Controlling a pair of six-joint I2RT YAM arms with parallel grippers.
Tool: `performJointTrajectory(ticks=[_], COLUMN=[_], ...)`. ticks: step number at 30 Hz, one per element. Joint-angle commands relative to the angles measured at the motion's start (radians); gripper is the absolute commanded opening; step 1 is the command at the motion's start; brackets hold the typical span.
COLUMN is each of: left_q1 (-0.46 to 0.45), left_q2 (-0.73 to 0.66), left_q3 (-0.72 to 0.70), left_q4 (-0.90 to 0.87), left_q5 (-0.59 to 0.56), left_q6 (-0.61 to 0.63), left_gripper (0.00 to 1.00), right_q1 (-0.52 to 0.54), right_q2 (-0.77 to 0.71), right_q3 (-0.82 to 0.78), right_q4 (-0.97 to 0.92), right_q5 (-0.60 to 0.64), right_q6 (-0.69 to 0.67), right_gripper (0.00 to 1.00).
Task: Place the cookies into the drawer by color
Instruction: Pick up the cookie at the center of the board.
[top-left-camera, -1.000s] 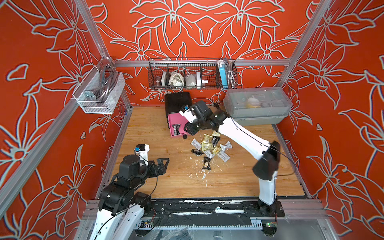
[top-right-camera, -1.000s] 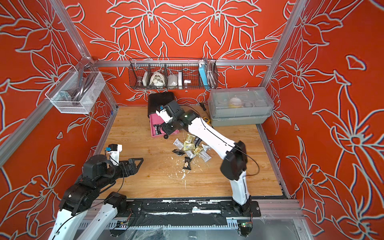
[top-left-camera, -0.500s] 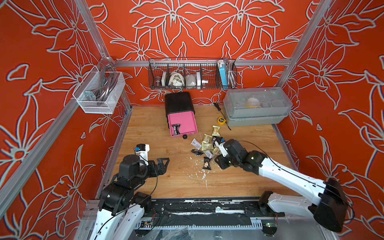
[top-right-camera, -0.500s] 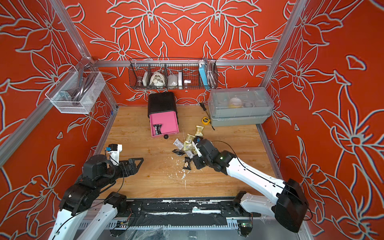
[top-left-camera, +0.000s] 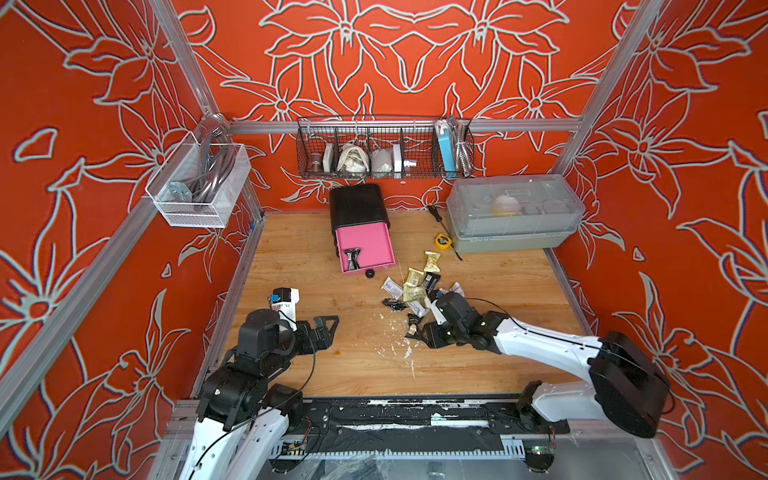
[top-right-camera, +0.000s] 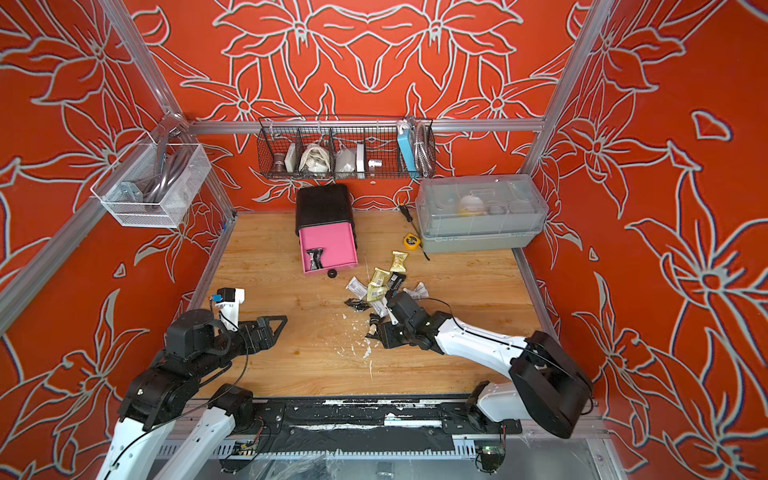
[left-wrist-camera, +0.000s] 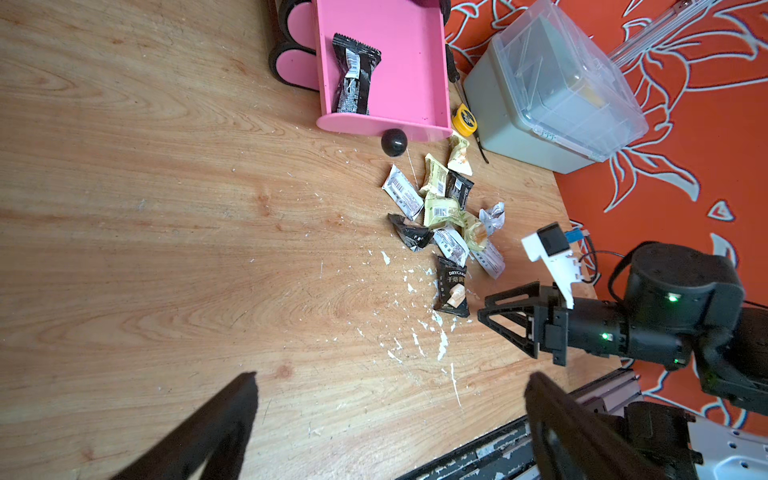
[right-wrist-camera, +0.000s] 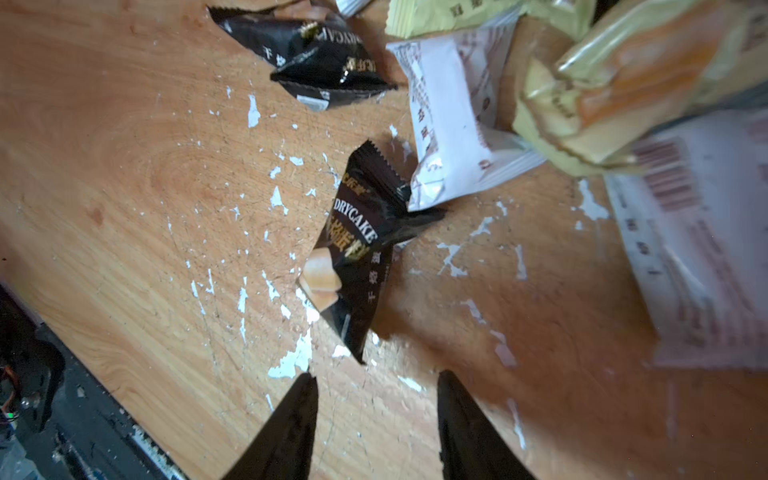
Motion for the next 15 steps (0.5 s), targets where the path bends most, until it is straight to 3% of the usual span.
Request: performJointTrajectory(ticks=[1,7,15], left_q1=[-0.002,-0.002,-0.002], left_q2=[0.006,0.005,0.002], left_q3=[-0.011,-0.01,-0.011], left_q4=[0.014,0.014,0.014], left_q5=[-0.003,-0.008,-0.007], left_q6=[0.011,0.011,0.011], left_gripper=[0.99,0.99,0.99], right_q1=[-0.006,-0.007,-0.007], right_q2=[0.058,0.115,0.099], right_q3=[0.034,0.025,0.005], right_q4=[0.07,0.12,0.12], right_q5=[-0.038,-0.061,-0.072], right_q6=[0.018,0.037,0.034], right_gripper=[0.5,0.39,0.04])
